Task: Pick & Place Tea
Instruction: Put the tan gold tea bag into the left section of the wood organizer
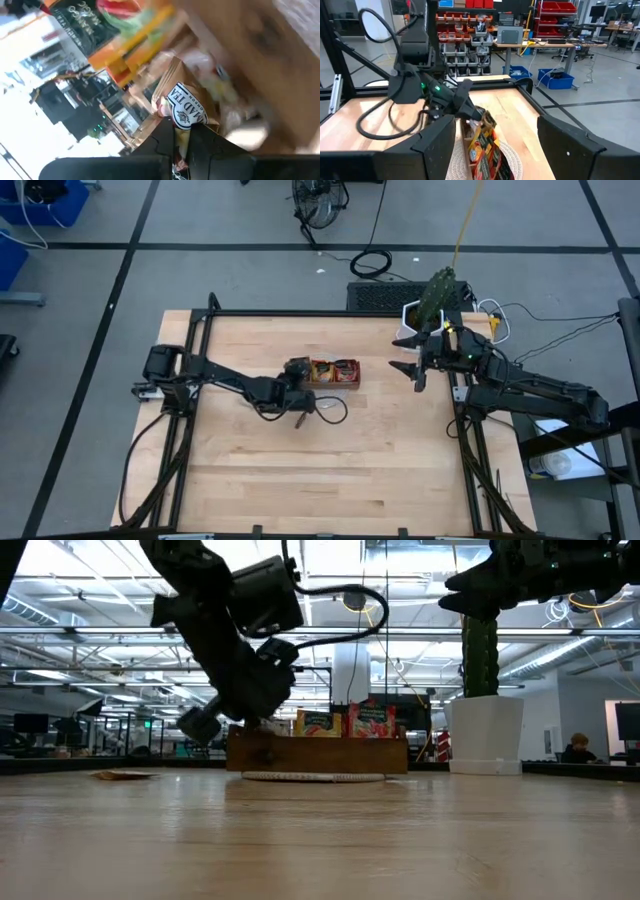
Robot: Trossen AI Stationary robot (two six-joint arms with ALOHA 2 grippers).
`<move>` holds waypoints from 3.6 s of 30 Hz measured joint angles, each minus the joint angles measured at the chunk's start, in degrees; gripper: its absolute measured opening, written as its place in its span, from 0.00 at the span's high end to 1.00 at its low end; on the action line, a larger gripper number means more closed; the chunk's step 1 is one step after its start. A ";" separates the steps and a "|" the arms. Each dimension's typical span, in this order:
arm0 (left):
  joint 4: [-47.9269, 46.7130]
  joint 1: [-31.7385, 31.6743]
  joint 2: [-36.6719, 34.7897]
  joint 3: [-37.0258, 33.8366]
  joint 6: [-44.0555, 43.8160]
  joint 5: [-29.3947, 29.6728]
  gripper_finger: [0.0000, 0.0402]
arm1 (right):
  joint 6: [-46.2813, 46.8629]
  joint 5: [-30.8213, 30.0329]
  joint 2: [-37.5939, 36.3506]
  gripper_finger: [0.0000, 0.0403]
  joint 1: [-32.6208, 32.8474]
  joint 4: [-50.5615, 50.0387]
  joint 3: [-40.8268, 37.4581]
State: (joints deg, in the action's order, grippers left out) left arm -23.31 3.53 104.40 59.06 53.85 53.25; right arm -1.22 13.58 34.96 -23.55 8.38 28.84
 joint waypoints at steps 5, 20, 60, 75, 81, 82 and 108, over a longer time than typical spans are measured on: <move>0.17 -0.01 0.16 -0.01 -3.31 1.03 0.89 | -0.04 0.02 0.09 0.35 0.00 -0.09 0.00; -0.11 2.18 0.18 -0.01 -7.84 9.24 0.55 | -0.41 0.02 0.10 0.35 0.02 -0.04 0.00; -5.88 -8.78 -10.22 2.37 -38.81 -38.75 1.00 | 0.00 0.00 0.50 0.35 -0.07 -0.10 0.02; -4.54 -12.00 -3.57 2.50 -39.74 -38.39 1.00 | -0.04 0.00 0.48 0.35 -0.07 -0.08 0.02; -4.45 -10.01 -3.36 2.32 -40.88 -28.81 1.00 | -0.38 0.00 0.48 0.35 -0.07 -0.08 0.02; -4.44 -9.72 -3.36 2.28 -40.89 -27.15 1.00 | -0.39 0.00 0.48 0.35 -0.07 -0.08 0.02; -5.56 -4.75 -9.69 2.31 -37.95 -26.19 0.95 | -0.37 0.00 0.45 0.35 -0.07 0.18 0.02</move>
State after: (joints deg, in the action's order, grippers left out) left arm -28.88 -1.22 94.71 61.36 15.91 27.06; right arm -1.58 13.58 35.42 -23.62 8.56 28.86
